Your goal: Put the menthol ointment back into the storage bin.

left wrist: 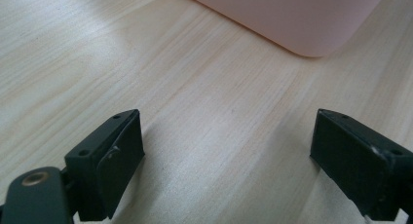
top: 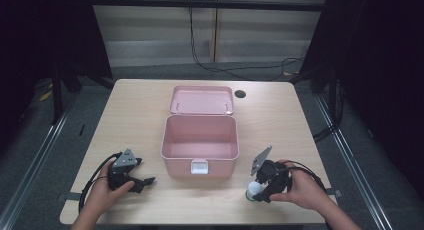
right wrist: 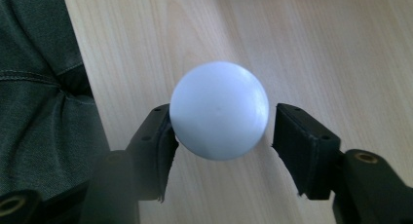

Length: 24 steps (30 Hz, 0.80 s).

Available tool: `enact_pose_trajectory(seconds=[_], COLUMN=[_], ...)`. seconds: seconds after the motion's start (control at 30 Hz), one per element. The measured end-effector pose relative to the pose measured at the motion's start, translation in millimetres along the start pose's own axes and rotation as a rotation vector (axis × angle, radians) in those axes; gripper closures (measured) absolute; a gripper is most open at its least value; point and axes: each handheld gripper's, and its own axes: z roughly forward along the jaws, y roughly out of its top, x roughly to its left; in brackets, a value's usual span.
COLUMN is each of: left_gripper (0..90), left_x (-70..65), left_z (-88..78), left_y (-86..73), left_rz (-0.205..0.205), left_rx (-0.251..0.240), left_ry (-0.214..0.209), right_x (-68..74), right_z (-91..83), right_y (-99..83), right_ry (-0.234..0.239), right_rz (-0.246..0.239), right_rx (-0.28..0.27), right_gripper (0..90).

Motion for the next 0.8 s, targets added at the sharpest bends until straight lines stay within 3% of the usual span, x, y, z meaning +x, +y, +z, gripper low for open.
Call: enact_pose_trajectory(seconds=[0.1, 0.4, 0.7, 0.8], left_gripper=[11.4, 11.4, 11.4, 11.4], left_x=[-0.1, -0.1, -0.2, -0.1], left_z=[-0.1, -0.1, -0.1, 0.1], left_y=[0.1, 0.1, 0.0, -0.1], left_rz=[0.000, 0.000, -0.001, -0.002], left_rx=[0.002, 0.002, 0.001, -0.002], left_ry=[0.002, 0.001, 0.002, 0.000], right_x=[1.7, 2.8, 1.6, 0.8], right_z=[0.6, -1.2, -26.7, -33.7], right_y=[4.3, 10.3, 20.4, 23.8], right_ry=[0.011, -0.001, 0.030, 0.019], right_rz=[-0.011, -0.016, 0.026, 0.021], right_rx=[0.003, 0.021, 0.018, 0.017], right_gripper=[48.9, 50.2, 50.4, 50.4])
